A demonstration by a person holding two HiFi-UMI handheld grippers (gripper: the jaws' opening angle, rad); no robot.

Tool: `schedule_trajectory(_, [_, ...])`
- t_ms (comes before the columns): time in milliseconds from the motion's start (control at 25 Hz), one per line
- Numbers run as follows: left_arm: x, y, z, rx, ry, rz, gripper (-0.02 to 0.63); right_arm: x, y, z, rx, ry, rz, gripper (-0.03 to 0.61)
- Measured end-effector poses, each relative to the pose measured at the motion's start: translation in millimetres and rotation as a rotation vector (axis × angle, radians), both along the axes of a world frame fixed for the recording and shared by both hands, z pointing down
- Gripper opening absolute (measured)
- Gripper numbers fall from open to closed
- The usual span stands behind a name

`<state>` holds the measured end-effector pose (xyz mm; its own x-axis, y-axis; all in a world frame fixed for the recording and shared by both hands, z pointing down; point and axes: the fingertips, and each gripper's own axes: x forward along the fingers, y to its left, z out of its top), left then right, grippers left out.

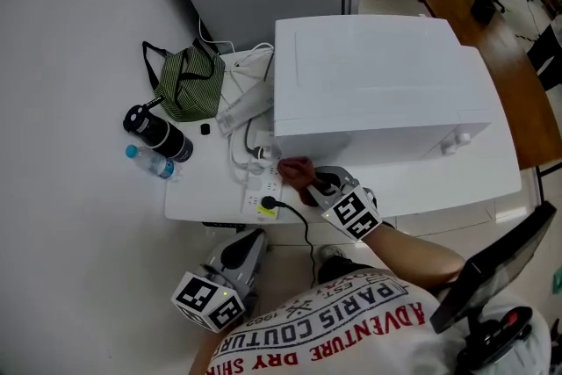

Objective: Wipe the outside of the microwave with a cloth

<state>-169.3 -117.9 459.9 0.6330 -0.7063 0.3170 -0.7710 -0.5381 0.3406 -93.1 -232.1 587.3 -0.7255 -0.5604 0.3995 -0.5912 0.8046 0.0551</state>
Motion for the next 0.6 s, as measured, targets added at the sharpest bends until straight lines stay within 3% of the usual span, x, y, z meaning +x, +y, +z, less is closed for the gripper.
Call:
schedule_trajectory(240, [26.8, -4.0, 1.6, 0.002, 0.005, 0.072, 0.006, 55.5, -4.0, -5.7, 0.008, -0.012, 0.121, 0.043])
schedule_trajectory(600, [92.5, -2.2, 9.8, -0.011, 0.014, 0.236, 0.006, 185.7, -1.0, -6.2, 0.006, -0.034, 0.407, 0.043])
